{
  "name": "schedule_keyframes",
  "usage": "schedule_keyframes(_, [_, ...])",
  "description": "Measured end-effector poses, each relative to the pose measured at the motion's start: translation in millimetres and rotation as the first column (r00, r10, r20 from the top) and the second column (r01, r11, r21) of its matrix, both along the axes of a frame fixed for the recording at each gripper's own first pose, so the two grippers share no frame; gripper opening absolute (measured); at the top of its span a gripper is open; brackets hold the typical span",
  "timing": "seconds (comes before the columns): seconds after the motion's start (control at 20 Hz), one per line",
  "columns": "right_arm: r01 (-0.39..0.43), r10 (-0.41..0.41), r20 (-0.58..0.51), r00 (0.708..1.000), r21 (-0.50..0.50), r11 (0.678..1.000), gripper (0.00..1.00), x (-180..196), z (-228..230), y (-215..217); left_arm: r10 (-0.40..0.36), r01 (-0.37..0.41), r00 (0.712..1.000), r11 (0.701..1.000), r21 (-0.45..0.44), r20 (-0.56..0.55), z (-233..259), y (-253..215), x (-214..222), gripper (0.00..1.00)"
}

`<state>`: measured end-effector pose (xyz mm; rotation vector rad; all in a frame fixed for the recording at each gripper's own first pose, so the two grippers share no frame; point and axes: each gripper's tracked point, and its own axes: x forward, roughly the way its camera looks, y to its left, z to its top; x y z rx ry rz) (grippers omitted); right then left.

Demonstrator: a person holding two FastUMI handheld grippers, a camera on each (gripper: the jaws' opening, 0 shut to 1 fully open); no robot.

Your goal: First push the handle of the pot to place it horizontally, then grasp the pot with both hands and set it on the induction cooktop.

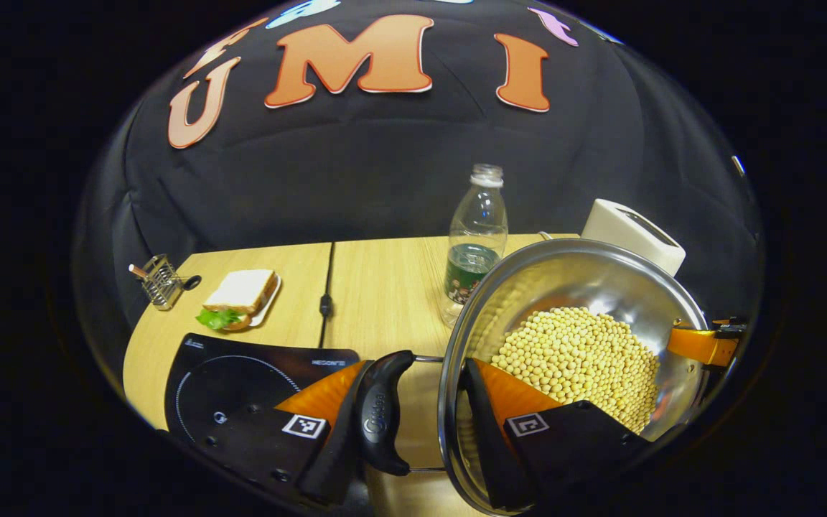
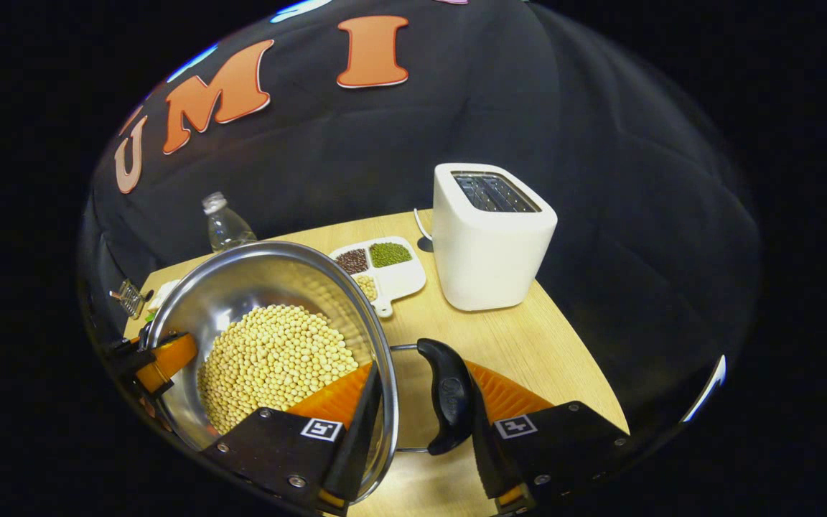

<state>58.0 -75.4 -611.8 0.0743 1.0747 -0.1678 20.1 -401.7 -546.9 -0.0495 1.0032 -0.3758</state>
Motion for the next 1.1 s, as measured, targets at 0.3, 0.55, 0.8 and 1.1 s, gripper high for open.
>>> schedule_keyframes(0.3, [-0.069,0.068,0.038,0.997,0.007,0.998,0.63,8,-1,-1,0.047,-0.047,0.998,0.999,0.011,0.029,41,77,7,0.74])
schedule_keyframes(0.55, [-0.145,0.142,0.07,0.987,0.026,0.989,0.62,18,-12,3,0.102,-0.104,0.994,0.994,0.038,0.048,73,152,15,0.76])
schedule_keyframes(0.8, [-0.22,0.215,0.077,0.974,0.054,0.974,0.63,28,-15,-1,0.164,-0.167,0.985,0.983,0.081,0.047,96,225,16,0.76])
schedule_keyframes(1.1, [-0.273,0.267,0.077,0.961,0.087,0.958,0.63,40,-18,-6,0.211,-0.217,0.976,0.968,0.125,0.056,114,273,18,0.76])
